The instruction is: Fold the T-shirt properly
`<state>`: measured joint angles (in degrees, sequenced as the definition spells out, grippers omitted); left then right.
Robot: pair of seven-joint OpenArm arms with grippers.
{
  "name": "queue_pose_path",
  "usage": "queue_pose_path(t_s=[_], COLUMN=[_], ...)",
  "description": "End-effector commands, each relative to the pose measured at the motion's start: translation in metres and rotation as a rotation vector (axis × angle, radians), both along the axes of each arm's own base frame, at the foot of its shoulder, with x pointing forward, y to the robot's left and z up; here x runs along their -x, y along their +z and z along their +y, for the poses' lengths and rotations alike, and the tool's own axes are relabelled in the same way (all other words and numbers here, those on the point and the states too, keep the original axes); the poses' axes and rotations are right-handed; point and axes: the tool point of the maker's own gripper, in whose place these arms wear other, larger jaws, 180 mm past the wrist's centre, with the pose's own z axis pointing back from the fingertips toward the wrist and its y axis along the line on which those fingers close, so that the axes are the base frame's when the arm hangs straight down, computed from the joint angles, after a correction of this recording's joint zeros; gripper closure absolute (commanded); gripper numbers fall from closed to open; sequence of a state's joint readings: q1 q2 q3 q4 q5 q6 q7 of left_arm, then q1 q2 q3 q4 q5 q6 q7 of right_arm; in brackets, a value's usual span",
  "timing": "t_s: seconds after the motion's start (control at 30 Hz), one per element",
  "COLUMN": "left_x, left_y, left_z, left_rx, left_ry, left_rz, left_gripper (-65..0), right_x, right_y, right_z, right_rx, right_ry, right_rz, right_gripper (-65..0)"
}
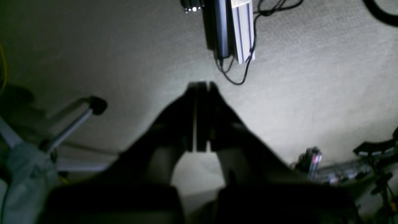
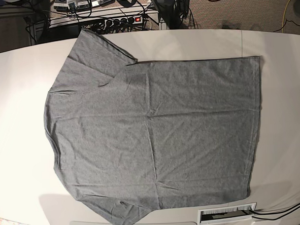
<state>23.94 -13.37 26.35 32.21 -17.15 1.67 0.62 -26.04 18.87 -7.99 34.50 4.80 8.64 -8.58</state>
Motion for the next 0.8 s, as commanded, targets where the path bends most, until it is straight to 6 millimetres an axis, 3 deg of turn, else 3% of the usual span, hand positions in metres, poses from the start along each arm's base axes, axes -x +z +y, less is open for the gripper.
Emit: queue_pose_path(t_s=[0.0, 0.27, 0.37, 0.6, 0.77], left_x=[-0.009, -0.004, 0.002, 0.018, 0.014], left_y=[0.000, 0.006, 0.012, 0.040, 0.064], left_z=[0.006, 0.056, 0.066, 0.057, 0.052], left_rx=[-0.001, -0.072, -0.075, -0.014, -0.030], left_ry=[-0.004, -0.040, -0.055, -0.171, -0.155], left_rz=[-0.037, -0.033, -0.036, -0.082, -0.160], left_gripper=[0.0, 0.0, 0.0, 0.0, 0.0], right_x=[0.008, 0.016, 0.011, -0.006, -0.018], right_y=[0.004, 0.004, 0.008, 0.038, 0.063], right_z=[-0.009, 0.000, -0.005, -0.034, -0.041], right_rx=[0.008, -0.056, -0.067, -0.035, -0.038], right_ry=[0.023, 0.053, 0.076, 0.207, 0.315], right_rz=[0.023, 0.074, 0.063, 0.002, -0.046], right_gripper=[0.0, 0.0, 0.0, 0.0, 0.0])
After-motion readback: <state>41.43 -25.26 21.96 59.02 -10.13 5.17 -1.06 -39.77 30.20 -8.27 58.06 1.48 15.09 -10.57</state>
